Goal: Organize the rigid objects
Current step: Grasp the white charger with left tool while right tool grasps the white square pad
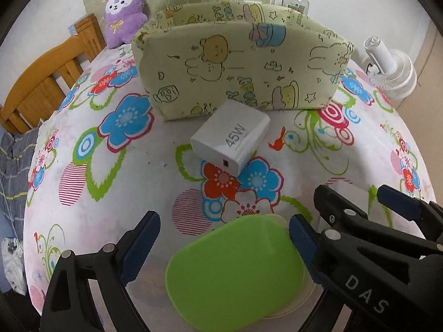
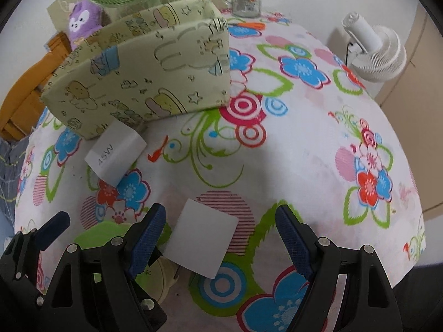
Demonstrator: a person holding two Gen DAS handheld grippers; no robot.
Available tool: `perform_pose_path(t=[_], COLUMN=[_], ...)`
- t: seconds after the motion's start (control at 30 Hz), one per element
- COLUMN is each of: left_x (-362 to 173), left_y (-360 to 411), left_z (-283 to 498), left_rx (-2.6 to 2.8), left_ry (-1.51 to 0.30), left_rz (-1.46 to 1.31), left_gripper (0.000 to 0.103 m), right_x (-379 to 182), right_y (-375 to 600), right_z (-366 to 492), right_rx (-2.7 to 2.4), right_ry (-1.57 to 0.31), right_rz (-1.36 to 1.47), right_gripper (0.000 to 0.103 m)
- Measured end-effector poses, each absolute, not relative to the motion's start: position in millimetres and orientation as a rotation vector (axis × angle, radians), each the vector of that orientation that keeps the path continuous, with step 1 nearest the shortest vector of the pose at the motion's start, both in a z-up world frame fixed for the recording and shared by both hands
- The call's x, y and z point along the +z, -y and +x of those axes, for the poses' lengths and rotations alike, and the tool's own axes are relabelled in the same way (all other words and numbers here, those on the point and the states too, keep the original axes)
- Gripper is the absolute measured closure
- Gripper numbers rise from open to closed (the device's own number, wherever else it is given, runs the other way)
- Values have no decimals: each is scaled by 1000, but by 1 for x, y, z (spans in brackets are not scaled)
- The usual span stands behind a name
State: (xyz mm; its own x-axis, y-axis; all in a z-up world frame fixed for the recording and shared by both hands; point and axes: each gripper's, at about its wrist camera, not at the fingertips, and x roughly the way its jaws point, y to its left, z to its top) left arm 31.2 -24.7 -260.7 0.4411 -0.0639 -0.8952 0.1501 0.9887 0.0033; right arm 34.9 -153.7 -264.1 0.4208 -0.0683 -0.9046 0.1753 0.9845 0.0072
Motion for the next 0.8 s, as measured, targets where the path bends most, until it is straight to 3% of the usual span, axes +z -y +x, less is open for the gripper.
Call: perform_pose_path(t=[0.13,0.2,0.23,0.27,0.8], left_x=[-261,-261,-260,-260,-261], left_y=[26,27,28,28,37], left_z=[31,32,33,33,76], left_rx=[-137,-137,-136,-137,-144], left_ry=[-1095,-1096,-1095,-1095,-1090], left_rz=[102,109,114,118,105], left_gripper=[7,7,7,7,8], right_x=[-271,-270,-269,-269,-259], right_y=[157,153,149,147,156], right_z=[38,41,43,44,80], right_rx=[-180,-182,-179,-175,-212], right_ry=[-1166,-1178,-1180,-1180,-1144], right_rz=[178,152,131,120,108], right_gripper=[20,32,49,53,56])
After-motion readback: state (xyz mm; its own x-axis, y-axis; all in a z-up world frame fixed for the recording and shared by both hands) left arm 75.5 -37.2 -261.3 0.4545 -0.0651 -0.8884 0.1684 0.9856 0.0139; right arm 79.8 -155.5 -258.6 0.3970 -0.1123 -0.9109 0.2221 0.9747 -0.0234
